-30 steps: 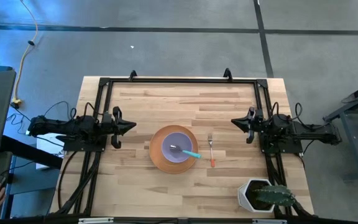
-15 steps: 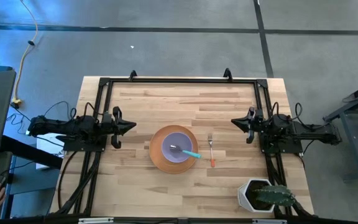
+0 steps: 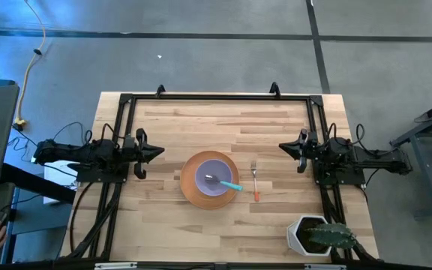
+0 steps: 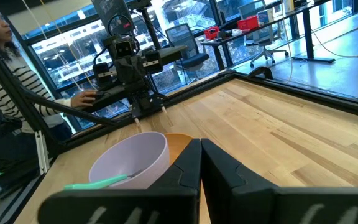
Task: Set table place
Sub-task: Return to Home Position
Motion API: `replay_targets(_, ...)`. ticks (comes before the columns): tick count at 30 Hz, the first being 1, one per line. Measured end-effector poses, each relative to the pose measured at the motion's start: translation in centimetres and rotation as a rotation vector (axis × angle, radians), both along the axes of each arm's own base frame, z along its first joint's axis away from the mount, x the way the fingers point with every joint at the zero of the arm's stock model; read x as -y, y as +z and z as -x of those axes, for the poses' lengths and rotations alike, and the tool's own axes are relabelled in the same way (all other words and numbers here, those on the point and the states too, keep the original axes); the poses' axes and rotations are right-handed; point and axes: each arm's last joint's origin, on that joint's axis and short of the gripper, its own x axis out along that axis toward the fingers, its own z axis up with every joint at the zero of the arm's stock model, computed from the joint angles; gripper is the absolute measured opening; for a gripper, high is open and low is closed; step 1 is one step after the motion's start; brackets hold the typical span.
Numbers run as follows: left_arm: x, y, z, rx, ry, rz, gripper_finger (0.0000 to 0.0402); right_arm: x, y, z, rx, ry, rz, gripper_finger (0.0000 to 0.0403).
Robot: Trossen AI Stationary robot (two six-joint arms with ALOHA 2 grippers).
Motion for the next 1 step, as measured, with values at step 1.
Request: replay_targets(1,0.00,0.00,0.00,0.000,0.000,0.000,0.0001,0.00,0.00,0.00,0.000,0.000,0.000,0.0000)
